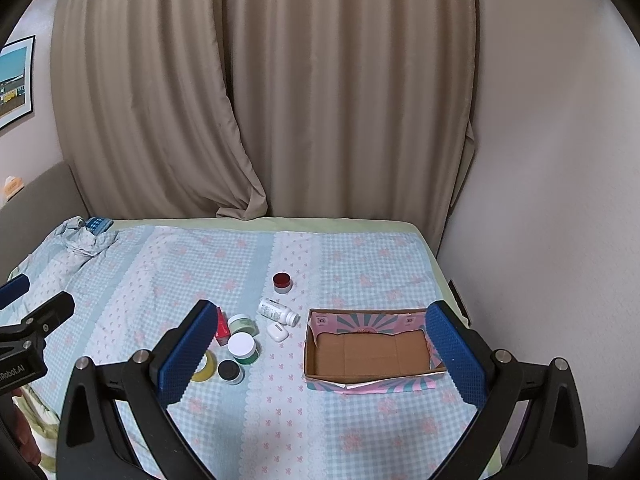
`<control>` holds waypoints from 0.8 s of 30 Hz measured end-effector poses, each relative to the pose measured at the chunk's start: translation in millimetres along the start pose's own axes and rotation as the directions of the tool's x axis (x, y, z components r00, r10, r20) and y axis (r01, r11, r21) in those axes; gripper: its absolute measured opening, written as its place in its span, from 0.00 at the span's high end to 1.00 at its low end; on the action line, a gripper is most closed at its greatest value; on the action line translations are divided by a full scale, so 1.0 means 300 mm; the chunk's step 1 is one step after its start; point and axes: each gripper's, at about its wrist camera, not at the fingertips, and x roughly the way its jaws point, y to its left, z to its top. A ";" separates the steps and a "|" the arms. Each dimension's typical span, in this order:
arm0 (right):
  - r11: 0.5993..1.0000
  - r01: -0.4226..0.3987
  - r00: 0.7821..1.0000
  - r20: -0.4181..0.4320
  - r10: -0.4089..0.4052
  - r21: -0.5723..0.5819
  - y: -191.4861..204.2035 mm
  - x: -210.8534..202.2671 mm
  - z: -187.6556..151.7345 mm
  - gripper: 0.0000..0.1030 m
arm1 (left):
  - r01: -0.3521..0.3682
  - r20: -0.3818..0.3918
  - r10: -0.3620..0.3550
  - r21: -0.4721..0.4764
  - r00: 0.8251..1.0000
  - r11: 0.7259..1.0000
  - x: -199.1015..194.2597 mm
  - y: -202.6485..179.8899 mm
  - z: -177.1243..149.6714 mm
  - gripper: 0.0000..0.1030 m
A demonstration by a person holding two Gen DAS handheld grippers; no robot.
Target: Organize rigid objects
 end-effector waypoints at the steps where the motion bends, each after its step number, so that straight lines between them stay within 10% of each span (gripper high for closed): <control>1: 1.000 -0.002 1.000 0.000 0.002 0.000 -0.004 0.007 -0.004 0.00 | 0.000 0.001 0.000 0.000 1.000 1.000 0.000 0.001 0.000 0.01; 24: 1.000 -0.004 1.000 0.000 0.004 0.000 -0.001 0.014 -0.006 0.00 | 0.000 0.003 0.000 0.001 1.000 1.000 -0.004 0.004 -0.001 0.01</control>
